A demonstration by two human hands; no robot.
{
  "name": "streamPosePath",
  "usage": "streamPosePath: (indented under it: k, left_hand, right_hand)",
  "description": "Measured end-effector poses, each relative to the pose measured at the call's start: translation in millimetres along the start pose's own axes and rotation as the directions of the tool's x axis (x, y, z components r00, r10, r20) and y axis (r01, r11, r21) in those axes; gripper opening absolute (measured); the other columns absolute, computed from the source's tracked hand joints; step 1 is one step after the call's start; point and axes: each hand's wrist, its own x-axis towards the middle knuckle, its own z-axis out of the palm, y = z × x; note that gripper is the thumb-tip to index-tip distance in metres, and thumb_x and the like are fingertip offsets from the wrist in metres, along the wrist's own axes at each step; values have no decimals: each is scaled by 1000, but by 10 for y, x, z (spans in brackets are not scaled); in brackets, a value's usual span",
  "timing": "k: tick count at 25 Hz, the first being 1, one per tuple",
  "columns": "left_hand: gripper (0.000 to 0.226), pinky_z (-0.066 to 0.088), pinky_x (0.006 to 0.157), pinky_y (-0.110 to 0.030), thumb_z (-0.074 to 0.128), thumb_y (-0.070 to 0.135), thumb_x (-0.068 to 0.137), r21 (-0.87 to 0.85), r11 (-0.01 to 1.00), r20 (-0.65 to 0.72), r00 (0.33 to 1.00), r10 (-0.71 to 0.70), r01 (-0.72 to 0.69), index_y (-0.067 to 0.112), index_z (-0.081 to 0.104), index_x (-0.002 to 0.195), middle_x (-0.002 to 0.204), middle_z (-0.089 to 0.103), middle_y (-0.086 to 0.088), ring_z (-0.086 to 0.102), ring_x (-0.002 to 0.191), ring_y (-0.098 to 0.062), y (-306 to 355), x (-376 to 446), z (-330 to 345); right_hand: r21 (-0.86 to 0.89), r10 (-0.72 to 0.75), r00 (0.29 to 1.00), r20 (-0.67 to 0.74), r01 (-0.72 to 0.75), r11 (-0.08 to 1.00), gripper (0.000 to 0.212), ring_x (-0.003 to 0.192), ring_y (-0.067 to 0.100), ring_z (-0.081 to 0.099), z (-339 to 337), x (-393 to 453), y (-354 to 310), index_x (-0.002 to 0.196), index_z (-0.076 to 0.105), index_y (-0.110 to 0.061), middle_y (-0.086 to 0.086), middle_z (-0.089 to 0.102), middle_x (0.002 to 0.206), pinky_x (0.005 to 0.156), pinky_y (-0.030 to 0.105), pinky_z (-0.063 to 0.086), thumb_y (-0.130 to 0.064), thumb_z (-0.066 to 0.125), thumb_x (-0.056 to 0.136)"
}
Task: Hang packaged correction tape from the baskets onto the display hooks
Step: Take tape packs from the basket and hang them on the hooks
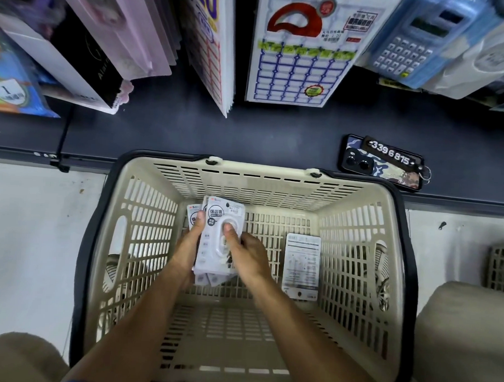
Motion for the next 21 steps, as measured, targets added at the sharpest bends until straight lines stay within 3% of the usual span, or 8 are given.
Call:
streamPosePath:
  k: [3, 5, 7, 10, 12, 14, 17, 21]
  left_hand:
    - [85, 59, 81, -47, 94, 60, 51, 88, 995, 58, 997, 47, -52, 20, 71, 122, 114, 75, -18, 70, 108, -43, -67, 5, -97]
    - [64, 59, 85, -52, 99, 45, 44, 81, 994, 64, 996, 62, -67, 27, 78, 102, 105, 78, -15, 72, 103, -41, -120, 22, -130]
    - [62, 59, 87, -57, 97, 35, 44, 76, 995, 32, 997, 68, -70, 26, 77, 102, 104, 78, -15, 73, 99, -39, -124, 0, -110]
    - [77, 59, 88, -56, 95, 30, 45, 98, 995, -52, 998, 25, -20, 17, 68, 116, 105, 78, -12, 73, 99, -36, -87, -4, 48]
    - [67, 61, 78, -45, 97, 25, 54, 170, 985, -125, 991, 48, -26, 22, 66, 113, 101, 79, -2, 74, 95, -27, -27, 31, 146]
    - [62, 56, 66, -32, 96, 20, 59, 194, 980, -150, 986, 68, -38, 21, 64, 113, 100, 78, 1, 73, 92, -21, 18, 62, 227]
    - [65, 53, 51, -23, 96, 16, 60, 181, 982, -161, 984, 82, -52, 21, 59, 114, 98, 76, 3, 72, 84, -13, 18, 73, 286]
    - [69, 49, 49, -21, 96, 18, 59, 195, 978, -142, 985, 101, -73, 28, 53, 112, 95, 72, 10, 68, 80, -6, 42, 89, 258]
  right_hand:
    - [-293, -66, 998, 14, 67, 954, 44, 90, 19, 71, 62, -68, -108, 122, 59, -22, 2, 70, 109, 77, 42, 62, -55, 36, 104]
    - [-228, 35, 977, 210, 14, 974, 41, 89, 17, 73, -47, -56, -169, 136, 48, -27, 7, 64, 127, 65, 32, 62, -45, 26, 107]
    - [-302, 69, 937, 342, 40, 952, 40, 88, 9, 71, -187, -39, -193, 143, 42, -36, 0, 60, 139, 59, 20, 56, -43, 26, 107]
    - [-527, -36, 995, 98, 82, 846, 37, 102, 17, 66, -347, -17, -59, 138, 52, -31, -2, 60, 137, 83, 36, 57, -37, 39, 105]
    - [-625, -45, 964, -262, -134, 769, 43, 115, 24, 58, -524, -2, 105, 138, 47, -25, 3, 51, 140, 95, 43, 54, -38, 55, 98]
    - [-614, 11, 899, -437, -308, 727, 68, 127, 35, 48, -773, -16, 290, 145, 33, -20, 12, 39, 148, 102, 51, 48, -45, 65, 91]
    - [-711, 38, 937, -348, -291, 640, 94, 124, 40, 52, -903, 3, 401, 155, 14, -13, 22, 34, 151, 90, 45, 55, -57, 64, 89]
    - [-763, -3, 951, -308, -245, 598, 70, 78, 22, 67, -923, 82, 383, 148, 19, -19, 16, 55, 123, 54, 30, 59, -22, 64, 94]
